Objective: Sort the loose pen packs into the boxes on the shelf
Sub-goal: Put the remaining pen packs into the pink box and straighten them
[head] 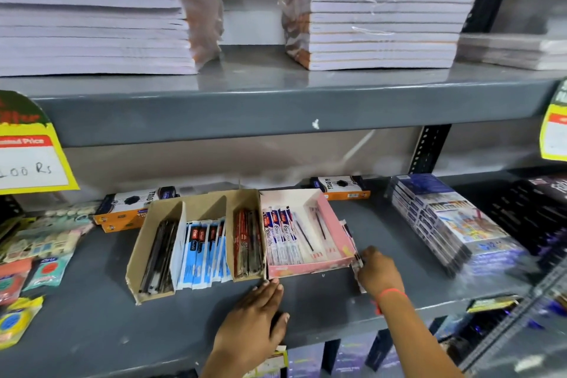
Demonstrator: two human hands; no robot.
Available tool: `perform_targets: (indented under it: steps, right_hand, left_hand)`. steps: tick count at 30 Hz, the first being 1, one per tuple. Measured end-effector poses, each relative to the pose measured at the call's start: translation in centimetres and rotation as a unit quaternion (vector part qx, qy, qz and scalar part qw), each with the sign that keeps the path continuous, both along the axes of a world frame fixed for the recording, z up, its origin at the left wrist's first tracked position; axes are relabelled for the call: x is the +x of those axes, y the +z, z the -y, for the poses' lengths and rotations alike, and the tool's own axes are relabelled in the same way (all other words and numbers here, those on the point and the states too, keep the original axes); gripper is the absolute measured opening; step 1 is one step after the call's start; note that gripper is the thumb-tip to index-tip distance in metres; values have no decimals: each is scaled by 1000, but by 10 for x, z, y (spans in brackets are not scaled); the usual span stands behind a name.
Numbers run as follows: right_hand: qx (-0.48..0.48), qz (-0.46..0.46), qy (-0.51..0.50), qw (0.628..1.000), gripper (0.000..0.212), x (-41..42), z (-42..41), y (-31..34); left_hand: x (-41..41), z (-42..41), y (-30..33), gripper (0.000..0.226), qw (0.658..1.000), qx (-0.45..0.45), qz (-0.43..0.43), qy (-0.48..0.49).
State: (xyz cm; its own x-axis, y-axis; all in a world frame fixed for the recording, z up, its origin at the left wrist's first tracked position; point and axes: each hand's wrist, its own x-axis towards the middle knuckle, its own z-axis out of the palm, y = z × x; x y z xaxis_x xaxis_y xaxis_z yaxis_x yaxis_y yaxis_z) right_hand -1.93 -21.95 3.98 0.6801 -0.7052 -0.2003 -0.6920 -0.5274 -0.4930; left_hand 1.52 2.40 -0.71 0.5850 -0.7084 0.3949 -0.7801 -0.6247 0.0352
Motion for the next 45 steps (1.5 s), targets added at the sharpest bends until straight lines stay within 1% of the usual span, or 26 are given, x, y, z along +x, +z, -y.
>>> perform_targets:
  steps: [1,3,4,5,6,8,11,12,14,18,23,26,29,31,33,35,37,39,40,41,42,44,45]
  right_hand:
    - [5,-2,-1,1000,31,0,4,0]
    - [52,1,-8,999,21,-2,14,2]
    - [95,26,-28,995,14,-4,18,2]
    - [162,73,-56,982,8,-7,22,0]
    - [236,133,-89,959,10,-11,25,-1]
    - [357,229,-130,896,20,-21,29,-3]
    - [474,287,-105,826,25,-34,25,1]
    - [500,299,-90,808,24,-38,23,3]
    - [524,316,-66,788,24,-42,21,3]
    - [537,327,-49,776,25,-47,17,-1]
    - [534,323,-43,780,25,-47,14,-1]
    - [533,324,-33,781,21,-44,11,2]
    - [525,341,-21,780,21,-35,8,13]
    - [510,349,-5,786,20,-24,4,26]
    - [482,347,11,804,20,-7,-3,37]
    - [446,330,24,832,24,12,-13,44]
    - [392,290,31,873,28,31,-25,45]
    - [319,237,40,917,31,48,-36,40]
    - [290,213,45,932,32,54,-40,36]
    - [271,192,53,942,34,59,-45,32]
    - [256,170,62,950,36,65,-49,29]
    - [210,128,87,965,37,71,-56,25]
    - [182,113,98,972,36,74,-58,23]
  left_hand:
    - [0,0,0,54,1000,2,5,-2]
    - [1,1,-1,54,1000,9,10,-2]
    - [1,0,-1,54,1000,9,9,-3]
    - [1,0,-2,54,1000,11,8,-4]
    - [1,0,-2,54,1000,14,7,-4]
    - [1,-1,-2,54,1000,12,7,-6]
    - [2,0,-2,50,1000,9,12,-6]
    - [2,0,-1,48,1000,6,15,-7]
    - [3,0,0,47,1000,6,17,-6]
    - [2,1,0,53,1000,2,8,0]
    - [0,0,2,53,1000,16,-2,-11]
    - [0,0,2,53,1000,5,3,-8]
    - [0,1,6,53,1000,3,-17,-13]
    - [0,1,6,52,1000,12,-18,-17]
    - [0,-1,5,51,999,-1,-26,-20]
    - [-1,-2,7,51,999,-4,-52,-16]
    - [-1,-4,9,57,997,13,-82,-9]
    - [2,-5,-1,61,997,-21,-79,-13]
    - [2,-4,-2,60,997,-32,-75,-15]
    - [4,-4,-4,58,998,-31,-54,-16]
    - [5,-4,-4,55,998,-19,-51,-18]
    - [3,-3,3,51,996,-13,-80,-31]
    - [3,-1,2,51,997,-7,-73,-33]
